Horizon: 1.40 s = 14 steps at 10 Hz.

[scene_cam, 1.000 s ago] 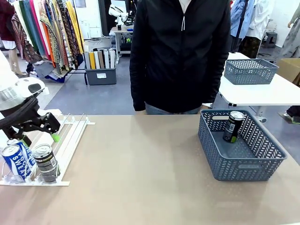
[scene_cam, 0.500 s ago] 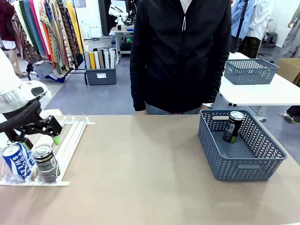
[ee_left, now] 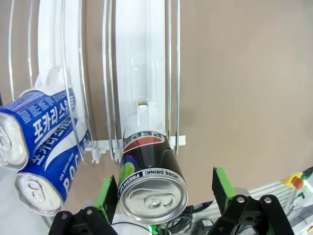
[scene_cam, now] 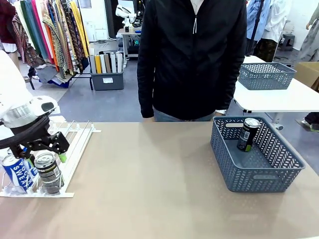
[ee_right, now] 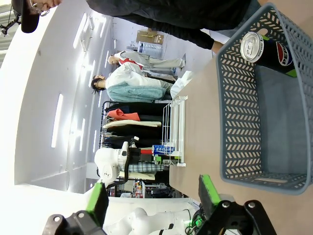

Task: Retrieve and store the cans from the dispenser.
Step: Pick up the last remaining can from one row of the Automatic Can Dispenser and place it in the middle of the table.

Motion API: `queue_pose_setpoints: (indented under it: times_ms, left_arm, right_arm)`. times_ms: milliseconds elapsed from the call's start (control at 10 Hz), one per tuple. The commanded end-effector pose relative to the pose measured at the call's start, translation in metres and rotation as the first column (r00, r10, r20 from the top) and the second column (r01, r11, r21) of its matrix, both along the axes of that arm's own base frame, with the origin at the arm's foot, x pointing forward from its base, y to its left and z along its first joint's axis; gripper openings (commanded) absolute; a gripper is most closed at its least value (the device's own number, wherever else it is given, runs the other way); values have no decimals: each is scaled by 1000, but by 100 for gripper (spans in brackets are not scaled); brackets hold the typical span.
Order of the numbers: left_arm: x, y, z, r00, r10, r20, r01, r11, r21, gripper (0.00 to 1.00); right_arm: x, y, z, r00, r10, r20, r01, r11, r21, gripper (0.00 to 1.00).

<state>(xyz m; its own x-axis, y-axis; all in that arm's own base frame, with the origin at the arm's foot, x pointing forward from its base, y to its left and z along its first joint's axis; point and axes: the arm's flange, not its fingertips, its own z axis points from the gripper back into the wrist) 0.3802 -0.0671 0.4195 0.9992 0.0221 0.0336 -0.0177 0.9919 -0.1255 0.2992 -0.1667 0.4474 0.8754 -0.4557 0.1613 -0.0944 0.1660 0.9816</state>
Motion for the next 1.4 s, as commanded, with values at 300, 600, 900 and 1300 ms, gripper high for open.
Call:
queue_pose_setpoints:
  times_ms: [300, 600, 900, 1300]
  left_arm:
    - [1, -5, -11, 999, 43, 0, -42, 995, 94, 100]
    - [1, -6, -12, 999, 41, -3, -41, 994, 97, 34]
    - [2, -8, -13, 999, 37, 2, -37, 994, 104, 0]
    - [0, -7, -6, 999, 34, -2, -33, 994, 100, 0]
  right_arm:
    - [0, -1, 3, 1000, 2, 12, -2, 1000, 6, 100]
    - [0, -1, 3, 1000, 2, 12, -2, 1000, 6, 100]
    - [0, -1, 3, 1000, 2, 12, -2, 1000, 6, 100]
    - [0, -1, 3, 1000, 2, 12, -2, 1000, 6, 100]
